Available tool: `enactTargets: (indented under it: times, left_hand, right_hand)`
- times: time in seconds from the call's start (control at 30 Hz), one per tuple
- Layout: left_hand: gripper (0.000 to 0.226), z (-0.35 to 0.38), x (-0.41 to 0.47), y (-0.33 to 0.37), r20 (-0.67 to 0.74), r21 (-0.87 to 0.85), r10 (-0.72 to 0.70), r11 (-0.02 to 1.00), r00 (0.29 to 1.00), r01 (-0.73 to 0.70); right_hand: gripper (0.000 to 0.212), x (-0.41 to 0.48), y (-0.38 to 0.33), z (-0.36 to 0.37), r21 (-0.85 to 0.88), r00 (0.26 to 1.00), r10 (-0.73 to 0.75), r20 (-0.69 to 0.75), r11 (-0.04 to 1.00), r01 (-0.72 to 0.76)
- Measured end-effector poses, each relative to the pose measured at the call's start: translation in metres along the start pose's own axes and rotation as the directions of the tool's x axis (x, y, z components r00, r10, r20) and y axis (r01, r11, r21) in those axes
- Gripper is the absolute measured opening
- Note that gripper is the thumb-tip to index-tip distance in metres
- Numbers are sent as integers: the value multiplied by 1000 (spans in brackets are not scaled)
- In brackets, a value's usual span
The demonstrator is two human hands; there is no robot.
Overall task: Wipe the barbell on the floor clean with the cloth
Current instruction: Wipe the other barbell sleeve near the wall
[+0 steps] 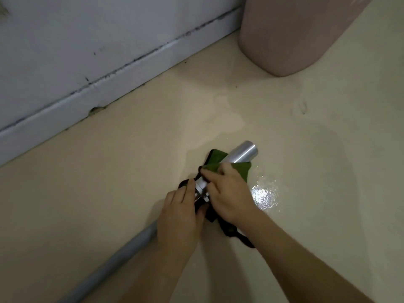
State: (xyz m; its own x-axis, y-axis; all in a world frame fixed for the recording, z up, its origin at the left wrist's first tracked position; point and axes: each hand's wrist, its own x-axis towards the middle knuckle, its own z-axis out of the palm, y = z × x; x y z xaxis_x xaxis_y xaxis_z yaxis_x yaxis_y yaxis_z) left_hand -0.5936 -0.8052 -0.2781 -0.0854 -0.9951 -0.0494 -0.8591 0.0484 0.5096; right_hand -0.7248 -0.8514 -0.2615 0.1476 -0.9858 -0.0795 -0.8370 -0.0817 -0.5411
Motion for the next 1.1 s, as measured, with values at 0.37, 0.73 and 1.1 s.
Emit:
enactTargets:
  times: [0.37, 0.73, 1.1]
  left_hand:
    - [47, -2, 30, 3, -18, 185, -84, 979, 996, 86]
    - [70, -23, 57, -23, 39, -96, -60, 993, 997, 63]
    - [56, -44, 104, -49, 310, -271, -164, 929, 936, 253]
  right_hand:
    - [46, 7, 6, 6, 65, 998, -2, -60, 998, 6]
    - [58, 27, -15, 32, 168, 998, -70, 2, 983, 69]
    - [61, 51, -23, 23, -64, 995, -92, 33, 994, 94]
